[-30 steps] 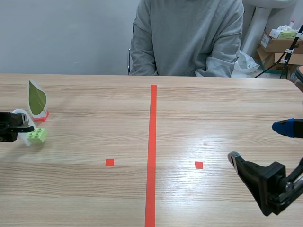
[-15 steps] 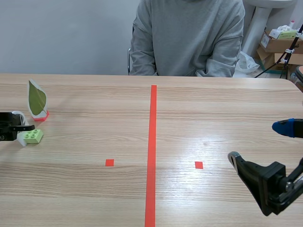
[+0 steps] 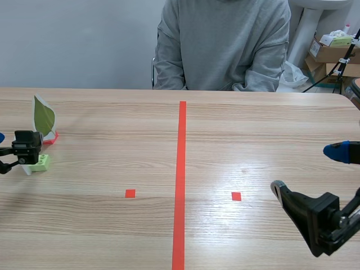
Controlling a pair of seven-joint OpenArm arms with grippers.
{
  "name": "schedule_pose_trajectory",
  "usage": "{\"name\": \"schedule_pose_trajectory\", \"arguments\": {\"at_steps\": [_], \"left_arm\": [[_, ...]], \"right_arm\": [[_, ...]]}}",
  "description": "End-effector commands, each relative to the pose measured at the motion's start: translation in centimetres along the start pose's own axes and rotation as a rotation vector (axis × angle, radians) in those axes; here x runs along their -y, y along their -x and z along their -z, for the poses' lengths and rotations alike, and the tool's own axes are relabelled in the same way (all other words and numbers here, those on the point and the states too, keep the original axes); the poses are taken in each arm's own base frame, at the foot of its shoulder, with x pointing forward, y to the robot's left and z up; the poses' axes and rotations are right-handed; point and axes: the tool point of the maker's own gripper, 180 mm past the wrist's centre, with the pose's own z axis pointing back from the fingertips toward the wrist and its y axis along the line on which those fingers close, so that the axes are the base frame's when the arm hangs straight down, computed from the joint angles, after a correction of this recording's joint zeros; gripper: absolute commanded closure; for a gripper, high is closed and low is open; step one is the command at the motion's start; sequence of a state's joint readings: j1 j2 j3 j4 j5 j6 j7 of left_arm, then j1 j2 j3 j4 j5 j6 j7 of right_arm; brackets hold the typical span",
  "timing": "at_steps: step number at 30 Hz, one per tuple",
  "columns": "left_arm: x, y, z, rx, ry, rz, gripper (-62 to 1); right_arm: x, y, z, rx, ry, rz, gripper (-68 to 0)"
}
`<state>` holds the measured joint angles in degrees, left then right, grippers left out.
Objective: Do the leaf sorting experiment
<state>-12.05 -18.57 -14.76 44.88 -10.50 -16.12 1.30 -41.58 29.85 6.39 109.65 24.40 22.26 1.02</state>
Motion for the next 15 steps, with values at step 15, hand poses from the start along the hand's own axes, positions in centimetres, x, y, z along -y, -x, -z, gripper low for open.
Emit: {"name": "schedule_pose_trajectory", "arguments": {"at_steps": [15], "left_arm": [[10.9,-4.5,-8.3,0.113,0.453,0.228,-61.9]], "right_arm": [[0.4,-0.6,0.1,0.006,0.01,-0.014,-66.7]]}}
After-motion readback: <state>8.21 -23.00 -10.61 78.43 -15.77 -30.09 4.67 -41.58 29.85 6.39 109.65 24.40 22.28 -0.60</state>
